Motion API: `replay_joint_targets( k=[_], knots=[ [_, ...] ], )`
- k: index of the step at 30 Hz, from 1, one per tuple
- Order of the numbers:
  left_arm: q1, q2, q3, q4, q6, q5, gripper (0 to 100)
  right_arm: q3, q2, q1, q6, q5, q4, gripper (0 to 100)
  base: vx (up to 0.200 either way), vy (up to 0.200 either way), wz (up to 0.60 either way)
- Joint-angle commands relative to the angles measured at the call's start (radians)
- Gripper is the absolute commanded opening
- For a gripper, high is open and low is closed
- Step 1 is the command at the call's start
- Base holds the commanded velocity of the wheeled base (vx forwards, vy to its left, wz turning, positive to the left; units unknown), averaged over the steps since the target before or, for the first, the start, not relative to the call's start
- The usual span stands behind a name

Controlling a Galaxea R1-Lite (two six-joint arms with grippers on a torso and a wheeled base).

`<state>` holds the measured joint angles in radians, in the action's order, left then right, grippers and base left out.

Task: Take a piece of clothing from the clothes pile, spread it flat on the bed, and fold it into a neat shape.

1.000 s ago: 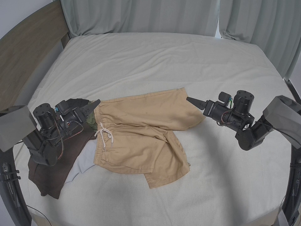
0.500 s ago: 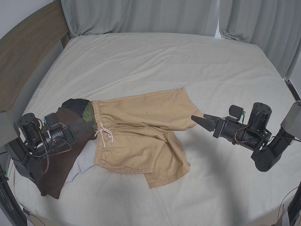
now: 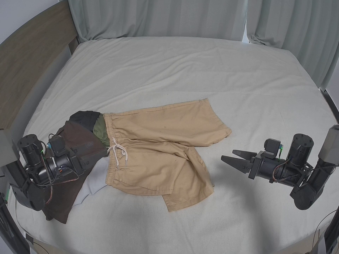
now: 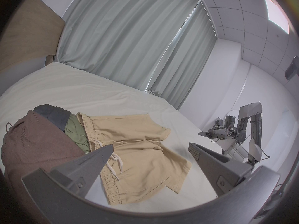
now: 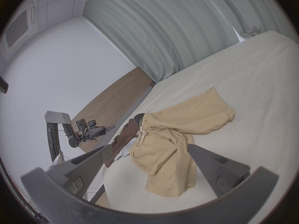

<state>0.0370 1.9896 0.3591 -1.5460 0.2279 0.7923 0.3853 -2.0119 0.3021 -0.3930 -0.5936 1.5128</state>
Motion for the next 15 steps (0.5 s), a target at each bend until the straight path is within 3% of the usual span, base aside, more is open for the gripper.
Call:
replay_joint_targets(
  k=[1,15],
  knots=[
    [0.000,0.028,-0.009,0.001,-0.012,-0.002,100,-0.025,-0.073,-0.017,0.000,-0.002,0.026,100,0.000,0.000,0.00],
    [0.001,0.061,-0.006,0.000,-0.015,-0.008,100,-0.011,-0.225,-0.023,-0.012,0.002,0.026,100,0.000,0.000,0.00]
  ],
)
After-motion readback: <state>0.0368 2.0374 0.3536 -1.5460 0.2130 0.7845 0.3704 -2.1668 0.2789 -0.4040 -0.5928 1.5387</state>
